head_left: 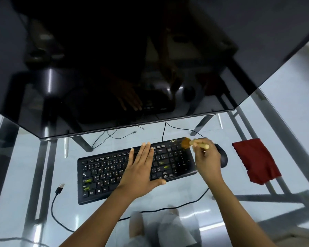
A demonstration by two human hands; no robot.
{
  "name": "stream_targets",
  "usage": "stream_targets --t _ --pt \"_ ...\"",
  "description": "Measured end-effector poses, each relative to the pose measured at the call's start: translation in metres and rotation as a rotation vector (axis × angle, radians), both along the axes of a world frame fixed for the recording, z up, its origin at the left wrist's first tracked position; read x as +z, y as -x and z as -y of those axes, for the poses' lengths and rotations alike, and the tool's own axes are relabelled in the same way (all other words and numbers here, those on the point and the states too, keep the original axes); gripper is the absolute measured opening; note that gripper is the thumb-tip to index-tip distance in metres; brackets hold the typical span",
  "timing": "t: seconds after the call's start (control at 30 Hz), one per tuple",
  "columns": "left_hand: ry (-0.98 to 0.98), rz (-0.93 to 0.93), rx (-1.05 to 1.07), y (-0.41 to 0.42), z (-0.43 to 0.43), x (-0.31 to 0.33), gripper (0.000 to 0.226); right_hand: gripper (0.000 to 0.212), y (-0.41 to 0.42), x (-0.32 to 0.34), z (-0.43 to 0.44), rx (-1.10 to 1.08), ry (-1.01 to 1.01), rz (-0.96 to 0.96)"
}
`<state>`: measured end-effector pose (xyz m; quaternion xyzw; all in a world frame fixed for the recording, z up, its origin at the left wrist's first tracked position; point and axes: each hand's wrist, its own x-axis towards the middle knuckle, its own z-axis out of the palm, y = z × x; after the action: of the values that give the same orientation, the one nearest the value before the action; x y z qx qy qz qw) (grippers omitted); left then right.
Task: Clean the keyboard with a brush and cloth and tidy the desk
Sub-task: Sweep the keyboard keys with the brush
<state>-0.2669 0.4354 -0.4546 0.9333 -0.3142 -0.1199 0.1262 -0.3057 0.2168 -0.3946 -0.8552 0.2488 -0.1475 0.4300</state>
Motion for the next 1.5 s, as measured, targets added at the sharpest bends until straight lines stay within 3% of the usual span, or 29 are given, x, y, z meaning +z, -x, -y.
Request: stream_targets --t 0.07,0.13,0.2,0.27,0.33,0.43,0.5,0.57,0.63,0.7,0.77,0.83,0.93,1.03,1.13,1.4,1.5 --pt "-0.002 0.004 -0.003 -0.002 0.011 0.001 0.114 0.011 0.007 0.004 0.007 0.015 -0.177 0.01" --pt "0.0 -0.011 0.002 -0.003 0.022 0.002 0.115 0.013 0.015 0.003 0.007 0.202 -0.323 -0.099" --pt "0.006 -0.028 0.018 -0.002 0.033 0.003 0.117 0.01 0.024 -0.001 0.012 0.303 -0.19 -0.176" --pt "-0.011 -0.05 0.021 0.0 0.039 0.003 0.119 0.007 0.025 -0.006 0.023 0.183 0.002 -0.059" --pt "-0.03 -0.049 0.026 0.002 0.041 0.001 0.121 0.005 0.026 -0.004 0.03 0.069 -0.023 0.031" --pt "-0.042 -0.052 0.035 0.004 0.04 0.0 0.121 0.007 0.031 -0.003 0.03 0.285 -0.143 -0.104" --pt "-0.054 -0.059 0.041 0.004 0.04 0.002 0.121 0.007 0.038 -0.007 0.034 0.364 -0.043 -0.109" --pt "-0.05 -0.07 0.052 0.004 0.041 0.003 0.122 0.009 0.04 -0.007 0.048 0.188 0.037 -0.017" --pt "-0.056 -0.075 0.065 0.004 0.043 0.004 0.122 0.006 0.041 -0.002 0.055 0.078 -0.065 0.039" --pt "-0.087 -0.06 0.068 0.004 0.046 0.004 0.121 0.006 0.041 0.001 0.054 0.213 -0.14 -0.054" --pt "-0.081 -0.05 0.082 0.004 0.052 0.005 0.12 0.009 0.043 -0.004 0.059 0.309 -0.089 -0.134" --pt "-0.04 -0.056 0.087 0.003 0.065 0.009 0.115 0.016 0.04 -0.006 0.081 0.103 -0.113 -0.07" --pt "0.001 -0.019 0.052 -0.001 0.095 0.018 0.103 0.012 0.039 0.001 0.123 -0.327 -0.556 0.148" --pt "0.037 0.001 -0.015 -0.006 0.135 0.027 0.094 0.012 0.048 0.001 0.15 -0.461 -0.755 0.201" --pt "0.076 -0.015 -0.089 -0.01 0.175 0.032 0.09 0.012 0.06 -0.016 0.158 -0.507 -0.639 0.123" --pt "-0.038 -0.017 -0.263 -0.016 0.252 0.025 0.088 0.019 0.085 -0.067 0.163 -0.372 0.139 -0.167" --pt "-0.06 -0.014 -0.288 -0.017 0.268 0.017 0.088 0.019 0.09 -0.076 0.169 -0.342 0.277 -0.299"
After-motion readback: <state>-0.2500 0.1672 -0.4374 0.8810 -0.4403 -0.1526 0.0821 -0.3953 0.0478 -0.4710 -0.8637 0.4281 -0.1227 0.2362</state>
